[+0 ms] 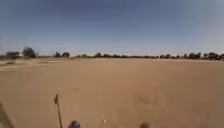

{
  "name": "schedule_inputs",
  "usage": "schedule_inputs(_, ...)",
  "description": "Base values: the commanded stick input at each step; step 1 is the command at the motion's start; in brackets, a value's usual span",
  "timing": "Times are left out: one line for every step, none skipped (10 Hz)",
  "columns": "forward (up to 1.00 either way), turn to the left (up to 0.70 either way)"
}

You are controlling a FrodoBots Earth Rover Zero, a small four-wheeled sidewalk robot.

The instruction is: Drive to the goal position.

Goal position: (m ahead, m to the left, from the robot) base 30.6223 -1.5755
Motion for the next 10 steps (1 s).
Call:
schedule_inputs(0.7, 0.0)
schedule_inputs(0.7, 0.0)
schedule_inputs(0.7, 0.0)
schedule_inputs(0.7, 0.0)
schedule_inputs(0.7, 0.0)
schedule_inputs(0.7, 0.0)
schedule_inputs(0.7, 0.0)
schedule_inputs(0.7, 0.0)
schedule_inputs(0.7, 0.0)
schedule_inputs(0.7, 0.0)
